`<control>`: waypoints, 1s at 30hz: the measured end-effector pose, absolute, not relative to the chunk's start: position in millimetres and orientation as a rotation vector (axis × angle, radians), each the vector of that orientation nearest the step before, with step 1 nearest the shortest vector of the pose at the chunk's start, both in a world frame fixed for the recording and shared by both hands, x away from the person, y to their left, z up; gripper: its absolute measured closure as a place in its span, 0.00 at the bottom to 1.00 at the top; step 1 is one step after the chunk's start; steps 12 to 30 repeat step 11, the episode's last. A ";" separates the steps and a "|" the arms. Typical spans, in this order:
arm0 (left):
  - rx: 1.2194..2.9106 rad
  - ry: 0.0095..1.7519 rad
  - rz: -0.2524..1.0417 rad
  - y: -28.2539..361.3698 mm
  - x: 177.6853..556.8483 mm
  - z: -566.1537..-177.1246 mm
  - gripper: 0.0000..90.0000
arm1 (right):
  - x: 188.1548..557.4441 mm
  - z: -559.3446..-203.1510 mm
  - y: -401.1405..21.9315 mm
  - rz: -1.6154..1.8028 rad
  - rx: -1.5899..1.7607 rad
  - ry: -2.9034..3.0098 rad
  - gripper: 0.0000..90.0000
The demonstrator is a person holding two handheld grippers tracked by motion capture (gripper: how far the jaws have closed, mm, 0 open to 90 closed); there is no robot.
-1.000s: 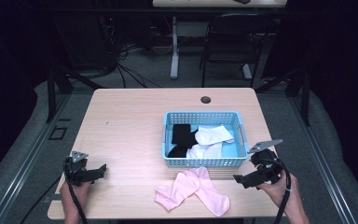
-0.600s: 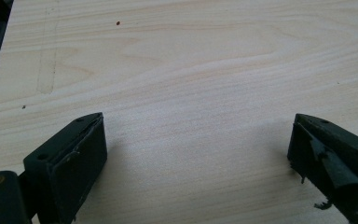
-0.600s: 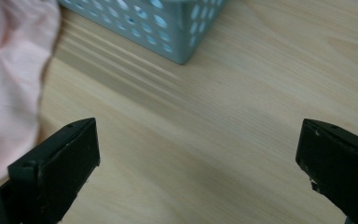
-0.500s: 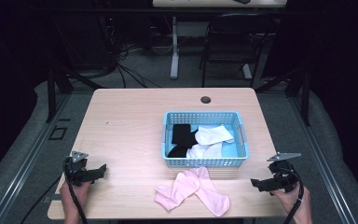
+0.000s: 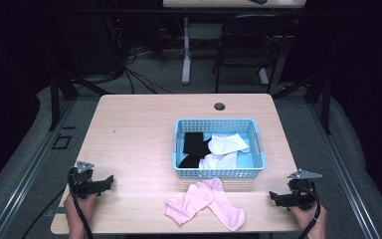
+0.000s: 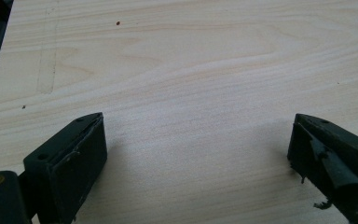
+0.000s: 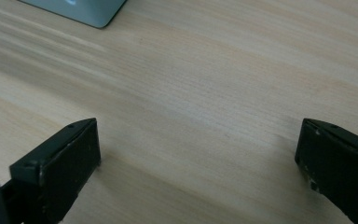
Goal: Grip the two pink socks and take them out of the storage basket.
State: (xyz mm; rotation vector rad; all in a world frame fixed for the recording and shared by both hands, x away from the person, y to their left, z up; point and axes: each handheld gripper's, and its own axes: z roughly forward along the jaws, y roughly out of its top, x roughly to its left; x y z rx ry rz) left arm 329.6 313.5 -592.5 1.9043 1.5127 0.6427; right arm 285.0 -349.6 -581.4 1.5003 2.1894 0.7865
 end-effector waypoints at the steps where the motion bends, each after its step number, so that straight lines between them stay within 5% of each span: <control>1: 1.905 1.513 0.642 313.5 329.6 -592.5 0.05 | 284.3 -582.1 -350.0 0.797 1.492 2.184 0.00; 30: 1.902 1.514 0.648 312.9 329.3 -592.6 0.05 | 281.2 -588.1 -352.7 0.873 1.452 2.131 0.00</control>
